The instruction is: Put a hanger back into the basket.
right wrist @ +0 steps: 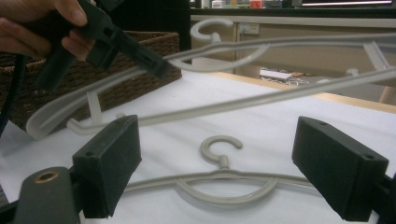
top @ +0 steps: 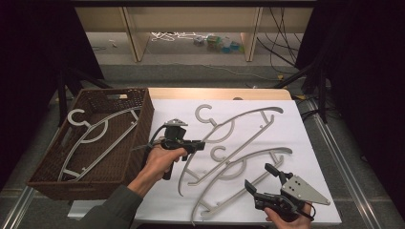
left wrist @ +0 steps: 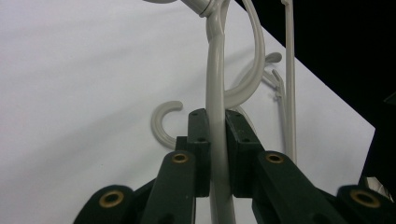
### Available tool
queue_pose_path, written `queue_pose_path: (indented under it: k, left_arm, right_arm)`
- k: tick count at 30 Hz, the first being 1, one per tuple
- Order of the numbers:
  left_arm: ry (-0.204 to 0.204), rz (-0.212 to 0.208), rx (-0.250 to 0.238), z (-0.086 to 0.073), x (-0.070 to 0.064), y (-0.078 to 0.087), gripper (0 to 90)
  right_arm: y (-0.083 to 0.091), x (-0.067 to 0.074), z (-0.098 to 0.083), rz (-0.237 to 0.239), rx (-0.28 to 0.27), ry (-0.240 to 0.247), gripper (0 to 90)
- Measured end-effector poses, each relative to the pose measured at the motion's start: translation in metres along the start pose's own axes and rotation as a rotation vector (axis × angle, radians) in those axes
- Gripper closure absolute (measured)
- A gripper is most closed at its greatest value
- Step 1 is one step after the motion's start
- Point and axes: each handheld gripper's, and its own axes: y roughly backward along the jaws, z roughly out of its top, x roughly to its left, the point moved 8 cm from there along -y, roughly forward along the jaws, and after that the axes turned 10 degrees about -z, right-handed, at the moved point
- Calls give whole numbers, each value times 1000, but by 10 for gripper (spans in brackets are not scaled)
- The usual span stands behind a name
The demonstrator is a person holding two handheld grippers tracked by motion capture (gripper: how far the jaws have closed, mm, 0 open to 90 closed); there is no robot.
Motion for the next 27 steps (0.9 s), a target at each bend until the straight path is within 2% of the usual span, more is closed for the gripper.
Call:
queue_pose_path:
  k: [2,5,11,15,18,20,22,24,27]
  left_arm:
    - [17,-25,-1,1,-3,4,816]
    - [-10,-9,0,5,-6,13,816]
    - [-39,-18,-24,18,-14,35,816]
    - [-53,-13,-30,22,-17,56,816]
    - [-58,-17,-65,28,-20,74,816]
    - [-66,-6,-76,32,-22,88,816]
    - [-69,-8,-92,36,-24,100,816]
    - [-90,14,-102,39,-23,113,816]
    - [-85,48,-113,43,-13,131,816]
  right_arm:
    - [0,-1,0,-9,-6,-1,163]
    - [0,-1,-1,-5,6,2,163]
    - [0,0,0,-5,-1,-1,163]
    - [0,0,0,-6,-1,-1,163]
    - [-1,0,-1,-6,-4,-2,163]
    - [-2,0,-1,-12,-1,7,163]
    - [-3,2,-1,5,0,-6,162]
    - [-2,1,-2,3,7,-2,162]
    - [-2,0,-2,1,14,-1,162]
